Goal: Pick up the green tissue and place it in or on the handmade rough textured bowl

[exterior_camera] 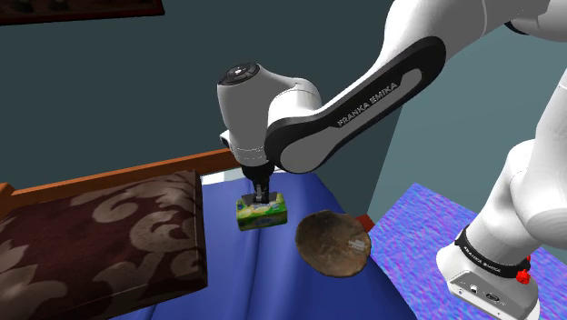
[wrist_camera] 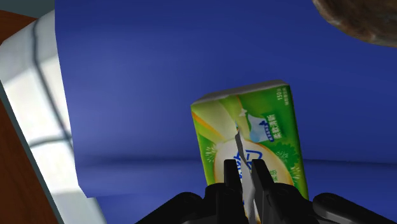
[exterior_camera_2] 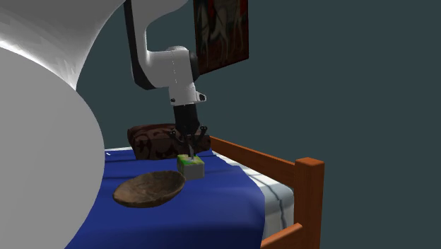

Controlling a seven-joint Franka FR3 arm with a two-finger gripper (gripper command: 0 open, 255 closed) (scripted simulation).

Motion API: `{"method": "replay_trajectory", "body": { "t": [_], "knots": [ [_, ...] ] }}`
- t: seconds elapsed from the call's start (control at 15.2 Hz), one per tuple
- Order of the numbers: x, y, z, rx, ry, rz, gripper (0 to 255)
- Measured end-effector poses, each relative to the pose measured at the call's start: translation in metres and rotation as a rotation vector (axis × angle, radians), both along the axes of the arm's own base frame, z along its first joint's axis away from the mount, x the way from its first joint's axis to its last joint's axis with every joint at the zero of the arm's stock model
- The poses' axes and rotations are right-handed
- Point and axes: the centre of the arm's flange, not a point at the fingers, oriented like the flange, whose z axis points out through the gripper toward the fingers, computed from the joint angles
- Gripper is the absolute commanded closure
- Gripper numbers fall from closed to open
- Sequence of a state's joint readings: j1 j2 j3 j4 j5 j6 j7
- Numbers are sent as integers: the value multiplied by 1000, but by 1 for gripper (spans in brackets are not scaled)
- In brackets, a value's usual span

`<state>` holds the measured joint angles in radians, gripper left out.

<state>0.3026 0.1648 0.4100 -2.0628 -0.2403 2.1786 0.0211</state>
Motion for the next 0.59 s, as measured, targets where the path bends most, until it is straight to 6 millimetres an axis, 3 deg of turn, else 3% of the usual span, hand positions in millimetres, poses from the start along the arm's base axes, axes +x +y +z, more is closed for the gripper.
{"method": "replay_trajectory", "body": {
  "t": [0.26,0.59],
  "knots": [
    [0,0,0,0,0,0,255],
    [0,0,21,0,0,0,255]
  ]
}}
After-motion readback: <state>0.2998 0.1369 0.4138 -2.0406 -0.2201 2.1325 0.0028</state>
